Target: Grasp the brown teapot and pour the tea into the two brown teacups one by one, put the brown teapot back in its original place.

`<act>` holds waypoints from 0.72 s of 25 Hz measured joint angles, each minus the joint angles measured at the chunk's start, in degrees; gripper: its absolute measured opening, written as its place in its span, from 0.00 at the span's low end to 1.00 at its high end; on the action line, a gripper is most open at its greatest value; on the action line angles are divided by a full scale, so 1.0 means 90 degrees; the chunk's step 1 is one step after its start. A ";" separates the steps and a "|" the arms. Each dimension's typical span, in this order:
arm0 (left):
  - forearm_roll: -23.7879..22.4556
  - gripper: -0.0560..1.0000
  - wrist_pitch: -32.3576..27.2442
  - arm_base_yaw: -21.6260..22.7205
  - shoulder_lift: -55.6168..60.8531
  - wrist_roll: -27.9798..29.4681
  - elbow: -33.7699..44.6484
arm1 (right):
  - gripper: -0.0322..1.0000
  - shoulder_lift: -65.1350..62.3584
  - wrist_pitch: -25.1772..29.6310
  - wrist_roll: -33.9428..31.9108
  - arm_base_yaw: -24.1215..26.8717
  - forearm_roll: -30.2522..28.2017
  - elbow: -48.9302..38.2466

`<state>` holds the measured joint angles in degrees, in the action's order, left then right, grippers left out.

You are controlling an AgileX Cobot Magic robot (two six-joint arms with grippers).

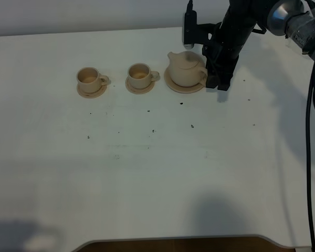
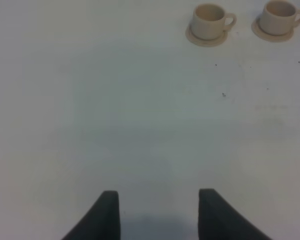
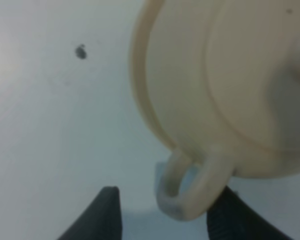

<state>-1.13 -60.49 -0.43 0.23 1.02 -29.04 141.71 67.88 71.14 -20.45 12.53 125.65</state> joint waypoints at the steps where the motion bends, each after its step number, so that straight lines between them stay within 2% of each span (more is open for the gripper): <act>1: 0.0000 0.40 0.0000 0.0000 0.0000 0.0000 0.0000 | 0.43 0.0000 0.0027 -0.0113 -0.0012 0.0000 0.0000; 10: 0.0000 0.40 0.0000 0.0000 0.0000 0.0000 0.0000 | 0.43 0.0000 0.0088 -0.1188 -0.0100 -0.0031 0.0000; 18: 0.0000 0.40 0.0000 0.0000 0.0000 0.0000 0.0000 | 0.43 0.0000 0.0009 -0.2485 -0.0106 -0.0622 0.0091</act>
<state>-1.13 -60.49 -0.43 0.23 1.02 -29.04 141.71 67.95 48.78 -21.40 6.93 126.46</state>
